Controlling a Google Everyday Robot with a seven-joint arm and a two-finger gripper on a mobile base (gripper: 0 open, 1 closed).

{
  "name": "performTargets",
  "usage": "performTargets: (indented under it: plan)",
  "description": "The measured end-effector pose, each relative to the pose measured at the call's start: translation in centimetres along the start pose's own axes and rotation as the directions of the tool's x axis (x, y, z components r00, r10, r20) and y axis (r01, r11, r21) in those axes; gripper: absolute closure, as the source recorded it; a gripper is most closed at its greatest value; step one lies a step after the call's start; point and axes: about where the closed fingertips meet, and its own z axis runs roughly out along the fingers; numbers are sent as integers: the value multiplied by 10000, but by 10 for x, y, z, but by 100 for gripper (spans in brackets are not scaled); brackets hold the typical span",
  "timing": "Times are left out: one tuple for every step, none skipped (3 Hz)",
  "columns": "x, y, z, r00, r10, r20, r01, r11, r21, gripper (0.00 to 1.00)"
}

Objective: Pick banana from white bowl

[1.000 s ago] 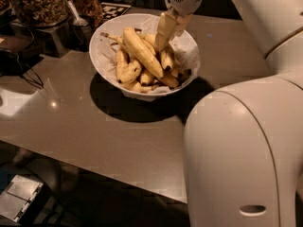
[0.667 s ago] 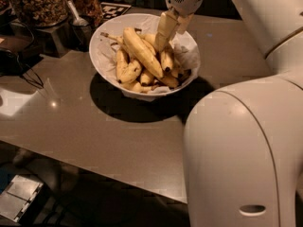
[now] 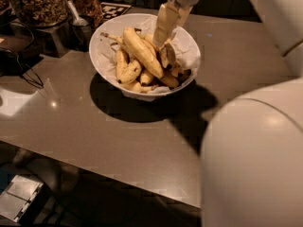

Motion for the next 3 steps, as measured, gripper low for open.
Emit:
performTargets:
  plan:
    - [-4, 52, -53, 9899, -1333, 481, 1320, 9908, 285, 29]
    - [-4, 88, -90, 9745, -2076, 855, 2041, 9778, 481, 30]
    - [-5, 105, -111, 9674, -2330, 991, 2234, 9696, 995, 12]
